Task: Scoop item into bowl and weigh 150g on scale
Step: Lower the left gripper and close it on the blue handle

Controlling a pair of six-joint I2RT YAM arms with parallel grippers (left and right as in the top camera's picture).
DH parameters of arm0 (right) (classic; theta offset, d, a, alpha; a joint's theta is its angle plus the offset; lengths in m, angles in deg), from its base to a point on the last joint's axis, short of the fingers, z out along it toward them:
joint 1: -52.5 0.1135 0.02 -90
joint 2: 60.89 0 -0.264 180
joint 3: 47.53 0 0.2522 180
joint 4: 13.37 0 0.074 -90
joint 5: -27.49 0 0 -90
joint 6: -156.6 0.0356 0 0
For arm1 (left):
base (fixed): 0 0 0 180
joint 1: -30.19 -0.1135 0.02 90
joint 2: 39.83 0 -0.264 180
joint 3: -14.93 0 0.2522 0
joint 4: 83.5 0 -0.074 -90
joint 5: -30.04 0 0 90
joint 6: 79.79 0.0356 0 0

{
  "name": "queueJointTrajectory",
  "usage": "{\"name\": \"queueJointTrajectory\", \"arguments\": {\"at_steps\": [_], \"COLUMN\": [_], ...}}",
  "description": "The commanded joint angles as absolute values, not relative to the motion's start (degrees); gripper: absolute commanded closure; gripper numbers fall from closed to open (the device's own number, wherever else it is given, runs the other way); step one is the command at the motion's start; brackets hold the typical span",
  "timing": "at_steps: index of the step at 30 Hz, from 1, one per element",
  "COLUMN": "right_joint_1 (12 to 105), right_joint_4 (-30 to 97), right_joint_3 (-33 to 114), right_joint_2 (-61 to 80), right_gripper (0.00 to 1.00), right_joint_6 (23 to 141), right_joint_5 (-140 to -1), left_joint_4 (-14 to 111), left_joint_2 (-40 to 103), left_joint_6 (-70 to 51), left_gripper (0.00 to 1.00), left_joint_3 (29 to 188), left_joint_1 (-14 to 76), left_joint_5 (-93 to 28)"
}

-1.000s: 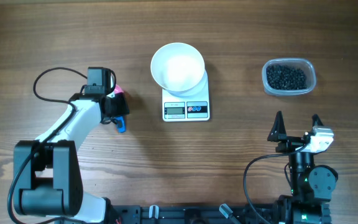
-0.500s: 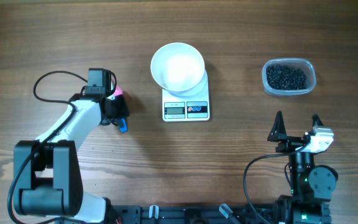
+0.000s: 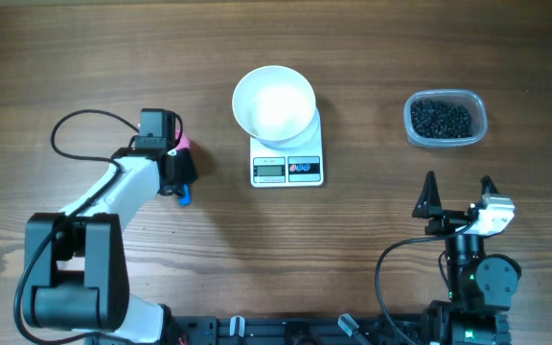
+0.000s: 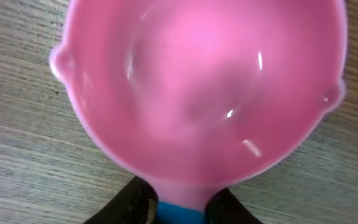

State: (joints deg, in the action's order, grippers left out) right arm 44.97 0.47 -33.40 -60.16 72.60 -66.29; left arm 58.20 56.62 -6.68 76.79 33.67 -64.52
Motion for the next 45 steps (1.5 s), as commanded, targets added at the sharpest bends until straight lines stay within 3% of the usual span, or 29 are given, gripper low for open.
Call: {"name": "queueJointTrajectory", "arguments": {"at_steps": [1,8,16,19,33,45], "right_joint_1": [45.04,45.04,45.04,45.04,45.04,45.04], "right_joint_4": [0.34,0.34,0.34,0.34,0.34,0.34], "right_joint_3": [-33.45,-33.45,-33.45,-33.45,-33.45,-33.45], "right_joint_2": [-60.61,-60.61,-60.61,-60.61,-60.61,-60.61], "right_gripper": [0.0,0.0,0.0,0.0,0.0,0.0], "right_joint_6": [72.75,72.73,72.75,72.75,72.73,72.73], "right_joint_5": [-65.48,-65.5,-65.48,-65.5,-65.48,-65.5], "left_joint_4": [58.27,60.06,60.06,60.54,61.99,61.99], "left_joint_2": [57.91,57.91,61.53,62.56,62.56,62.56], "left_joint_6": [-6.77,-6.55,-6.59,-6.59,-6.81,-11.31], "left_gripper": [0.67,0.7,0.67,0.72,0.72,0.8], "left_joint_3": [76.27,76.27,76.27,76.27,76.27,76.27], "left_joint_1": [35.7,38.24,38.22,38.22,38.17,35.53], "left_joint_5": [-67.55,-67.58,-67.6,-68.34,-68.41,-68.39]}}
